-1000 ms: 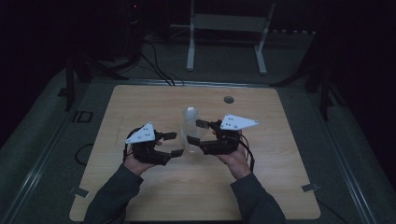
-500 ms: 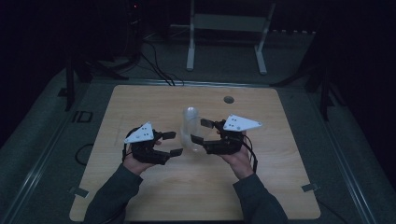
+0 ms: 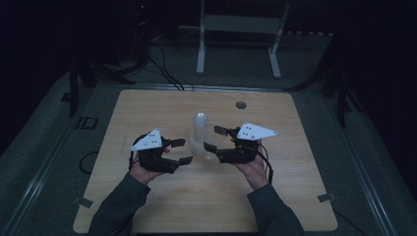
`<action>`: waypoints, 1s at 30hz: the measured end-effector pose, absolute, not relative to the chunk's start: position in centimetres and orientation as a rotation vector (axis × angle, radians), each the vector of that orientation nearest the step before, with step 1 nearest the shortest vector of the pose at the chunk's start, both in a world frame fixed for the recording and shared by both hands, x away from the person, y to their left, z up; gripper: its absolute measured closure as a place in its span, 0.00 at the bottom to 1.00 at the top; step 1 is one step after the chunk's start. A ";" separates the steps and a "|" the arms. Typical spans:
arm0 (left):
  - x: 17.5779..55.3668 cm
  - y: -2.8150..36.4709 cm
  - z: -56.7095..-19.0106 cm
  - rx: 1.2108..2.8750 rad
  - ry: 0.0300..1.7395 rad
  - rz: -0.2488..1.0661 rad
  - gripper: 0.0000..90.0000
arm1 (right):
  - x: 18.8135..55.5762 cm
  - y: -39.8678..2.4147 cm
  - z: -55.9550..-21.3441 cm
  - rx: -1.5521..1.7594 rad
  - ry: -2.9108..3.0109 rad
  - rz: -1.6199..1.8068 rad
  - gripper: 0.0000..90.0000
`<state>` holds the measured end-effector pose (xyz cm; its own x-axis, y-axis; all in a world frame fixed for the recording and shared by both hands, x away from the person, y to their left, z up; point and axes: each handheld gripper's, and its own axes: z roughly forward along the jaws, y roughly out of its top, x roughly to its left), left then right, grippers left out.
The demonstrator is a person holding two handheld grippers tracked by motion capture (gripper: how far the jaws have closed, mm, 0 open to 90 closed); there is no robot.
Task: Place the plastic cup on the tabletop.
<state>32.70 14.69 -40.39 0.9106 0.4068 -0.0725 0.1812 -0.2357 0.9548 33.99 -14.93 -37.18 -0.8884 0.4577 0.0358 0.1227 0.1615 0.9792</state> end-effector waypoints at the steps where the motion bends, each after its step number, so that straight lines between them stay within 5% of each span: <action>1: 32.7 14.7 -40.4 1.816 0.440 0.223 0.33 | 34.0 -15.0 -37.2 0.563 2.172 1.788 0.33; 30: 32.7 14.6 -40.4 1.822 0.443 0.227 0.33 | 34.2 -16.3 -39.1 0.586 2.163 1.751 0.33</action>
